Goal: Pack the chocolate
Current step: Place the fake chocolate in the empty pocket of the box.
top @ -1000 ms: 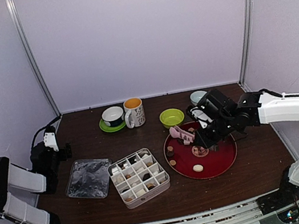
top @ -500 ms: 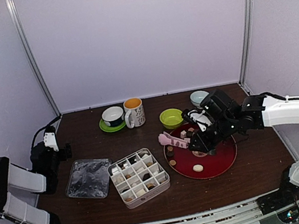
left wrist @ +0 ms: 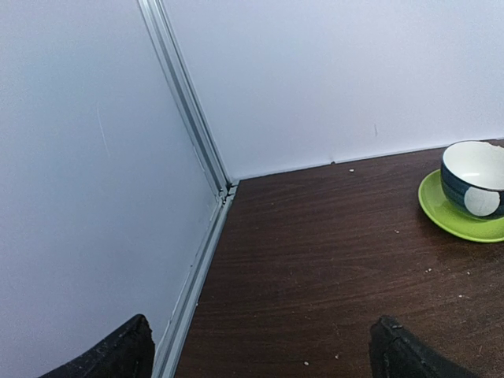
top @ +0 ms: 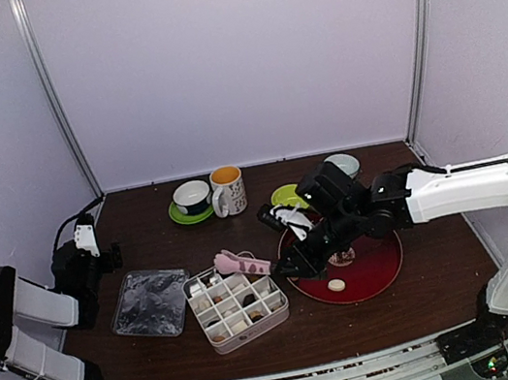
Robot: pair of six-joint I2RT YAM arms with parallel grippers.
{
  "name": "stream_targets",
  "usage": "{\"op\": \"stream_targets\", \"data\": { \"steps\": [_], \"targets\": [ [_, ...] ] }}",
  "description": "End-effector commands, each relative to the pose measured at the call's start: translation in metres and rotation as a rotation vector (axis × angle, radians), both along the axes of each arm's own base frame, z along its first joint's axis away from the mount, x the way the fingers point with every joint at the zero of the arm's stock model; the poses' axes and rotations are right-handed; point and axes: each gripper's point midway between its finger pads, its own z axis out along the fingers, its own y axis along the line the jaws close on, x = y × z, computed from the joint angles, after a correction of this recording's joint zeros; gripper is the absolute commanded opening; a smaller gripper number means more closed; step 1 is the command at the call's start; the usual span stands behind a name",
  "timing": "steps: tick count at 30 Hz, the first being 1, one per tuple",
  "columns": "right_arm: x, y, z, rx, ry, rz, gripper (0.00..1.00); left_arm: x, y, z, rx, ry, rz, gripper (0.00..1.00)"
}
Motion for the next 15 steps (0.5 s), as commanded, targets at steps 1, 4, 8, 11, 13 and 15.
{"op": "stream_targets", "data": {
  "steps": [1,4,8,11,13,15],
  "targets": [
    [0.004,0.039,0.022,0.108,-0.038,0.034,0.17,0.005,0.004,0.019,-0.014,-0.072,0.012,0.98],
    [0.005,0.054,0.017,0.109,-0.041,0.039,0.17,0.005,0.004,0.018,-0.015,-0.071,0.013,0.98],
    [0.005,0.071,0.004,0.061,-0.074,0.046,0.17,0.005,0.004,0.018,-0.014,-0.071,0.013,0.98],
    [0.005,0.079,-0.002,0.035,-0.098,0.042,0.17,0.005,0.004,0.018,-0.014,-0.070,0.012,0.98],
    [0.008,0.081,-0.006,0.023,-0.112,0.023,0.18,0.005,0.003,0.019,-0.014,-0.072,0.011,0.98],
    [0.013,0.079,-0.008,-0.002,-0.140,-0.011,0.18,0.005,0.004,0.019,-0.014,-0.071,0.012,0.98]
  ]
}}
